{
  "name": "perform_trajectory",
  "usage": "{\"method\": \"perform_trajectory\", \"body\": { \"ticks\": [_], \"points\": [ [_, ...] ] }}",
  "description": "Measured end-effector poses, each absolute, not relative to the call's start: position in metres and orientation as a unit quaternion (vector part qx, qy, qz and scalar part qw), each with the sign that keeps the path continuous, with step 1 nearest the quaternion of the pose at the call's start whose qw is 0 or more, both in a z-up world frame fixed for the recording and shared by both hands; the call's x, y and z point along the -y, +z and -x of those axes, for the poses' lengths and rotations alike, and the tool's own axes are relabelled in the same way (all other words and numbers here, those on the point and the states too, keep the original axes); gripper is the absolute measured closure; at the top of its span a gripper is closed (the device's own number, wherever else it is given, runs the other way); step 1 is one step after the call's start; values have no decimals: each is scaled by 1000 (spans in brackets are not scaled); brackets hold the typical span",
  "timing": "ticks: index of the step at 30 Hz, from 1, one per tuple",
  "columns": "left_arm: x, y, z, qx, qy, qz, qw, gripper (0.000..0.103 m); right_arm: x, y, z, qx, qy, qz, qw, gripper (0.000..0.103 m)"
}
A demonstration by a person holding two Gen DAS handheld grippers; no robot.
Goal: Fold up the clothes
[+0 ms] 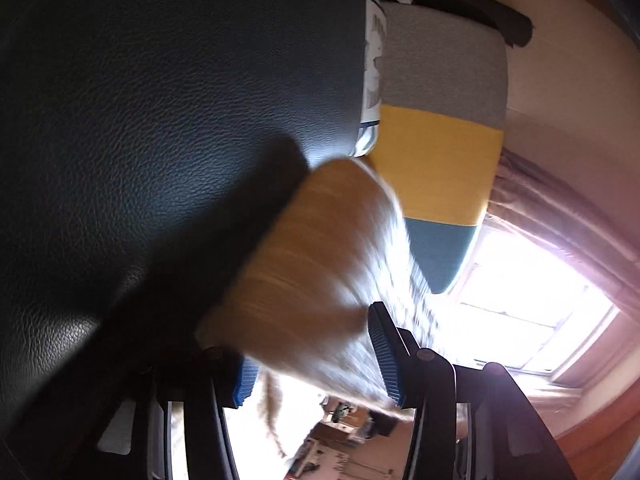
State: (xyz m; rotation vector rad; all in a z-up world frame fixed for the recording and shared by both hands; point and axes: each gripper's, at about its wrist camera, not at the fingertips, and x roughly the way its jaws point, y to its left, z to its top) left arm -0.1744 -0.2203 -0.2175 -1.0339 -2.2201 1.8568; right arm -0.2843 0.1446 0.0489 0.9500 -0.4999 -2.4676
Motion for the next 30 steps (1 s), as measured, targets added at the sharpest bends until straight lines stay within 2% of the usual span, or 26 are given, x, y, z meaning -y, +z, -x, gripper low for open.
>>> {"method": "perform_trajectory", "body": {
  "ticks": [7, 13, 16, 18, 19, 23, 30],
  "points": [
    [211, -211, 182, 679, 640, 359, 17, 53, -244, -31, 263, 254, -877, -383, 137, 98],
    [202, -203, 187, 634, 675, 377, -6, 63, -294, -115, 240, 319, -842, -425, 93, 98],
    [200, -204, 180, 620, 684, 384, -6, 64, -316, -153, 221, 392, -809, -425, 103, 94],
    [200, -203, 182, 617, 685, 387, -6, 64, -324, -169, 212, 435, -790, -418, 109, 89],
    [199, -202, 182, 613, 687, 389, -6, 64, -327, -177, 208, 462, -775, -416, 111, 78],
    [199, -202, 187, 610, 687, 394, -2, 64, -333, -199, 193, 533, -734, -409, 96, 77],
    [207, -205, 184, 607, 687, 399, 4, 64, -314, -209, 166, 587, -707, -380, 109, 77]
  ]
}}
